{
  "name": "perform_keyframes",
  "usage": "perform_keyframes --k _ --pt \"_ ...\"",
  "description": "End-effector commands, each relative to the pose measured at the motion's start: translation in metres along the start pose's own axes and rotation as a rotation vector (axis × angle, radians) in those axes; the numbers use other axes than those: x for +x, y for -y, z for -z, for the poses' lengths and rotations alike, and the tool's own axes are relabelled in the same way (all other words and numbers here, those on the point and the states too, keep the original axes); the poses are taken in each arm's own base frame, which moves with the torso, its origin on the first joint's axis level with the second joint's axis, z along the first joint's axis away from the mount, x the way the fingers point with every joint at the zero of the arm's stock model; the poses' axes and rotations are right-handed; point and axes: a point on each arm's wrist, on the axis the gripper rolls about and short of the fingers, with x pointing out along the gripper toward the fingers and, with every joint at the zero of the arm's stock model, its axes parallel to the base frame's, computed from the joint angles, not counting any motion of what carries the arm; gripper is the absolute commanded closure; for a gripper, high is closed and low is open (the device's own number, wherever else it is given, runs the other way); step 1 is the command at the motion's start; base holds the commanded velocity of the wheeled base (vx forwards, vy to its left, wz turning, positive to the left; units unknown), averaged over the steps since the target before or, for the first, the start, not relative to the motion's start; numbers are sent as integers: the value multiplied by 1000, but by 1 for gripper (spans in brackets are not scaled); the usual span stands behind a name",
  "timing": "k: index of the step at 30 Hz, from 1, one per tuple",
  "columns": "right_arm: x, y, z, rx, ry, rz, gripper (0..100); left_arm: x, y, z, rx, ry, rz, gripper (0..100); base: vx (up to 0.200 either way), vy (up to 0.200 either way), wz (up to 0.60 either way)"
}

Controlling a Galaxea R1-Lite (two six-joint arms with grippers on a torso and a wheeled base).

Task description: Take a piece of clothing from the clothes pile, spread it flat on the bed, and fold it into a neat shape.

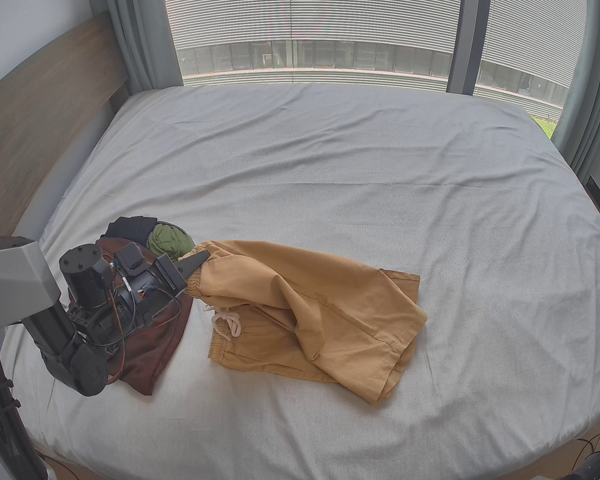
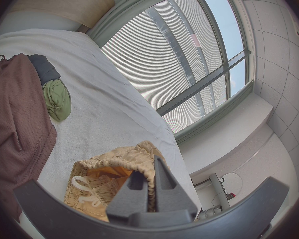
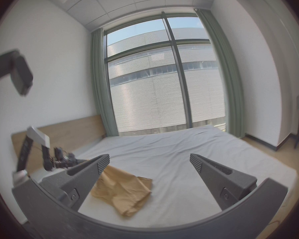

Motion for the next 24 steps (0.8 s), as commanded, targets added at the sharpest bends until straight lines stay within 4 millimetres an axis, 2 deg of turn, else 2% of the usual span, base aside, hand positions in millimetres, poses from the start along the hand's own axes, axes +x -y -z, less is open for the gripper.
perform_keyframes --k 1,5,6,7,8,9,10,12,24 --pt "99 -18 -51 283 -193 -293 0 0 0 -1 2 1 4 100 0 0 0" --pt "149 -32 -52 297 -208 -356 0 0 2 -2 3 5 8 100 0 0 0" --pt "149 -32 -52 297 -208 -356 0 0 2 -2 3 5 8 100 0 0 0" --pt "169 -38 -51 297 -208 -388 0 -1 3 -3 1 7 12 100 0 0 0" --pt "179 -41 -50 299 -209 -406 0 -2 5 -4 2 10 15 100 0 0 0" --pt "184 -42 -48 299 -211 -412 0 -2 5 -3 2 9 16 100 0 0 0" --pt "198 -46 -45 301 -214 -430 0 -2 5 -4 2 10 17 100 0 0 0" --pt "213 -50 -38 305 -236 -448 0 -2 5 -4 2 10 17 100 0 0 0" --pt "252 -55 38 394 -486 -467 0 -1 4 -5 5 17 16 100 0 0 0"
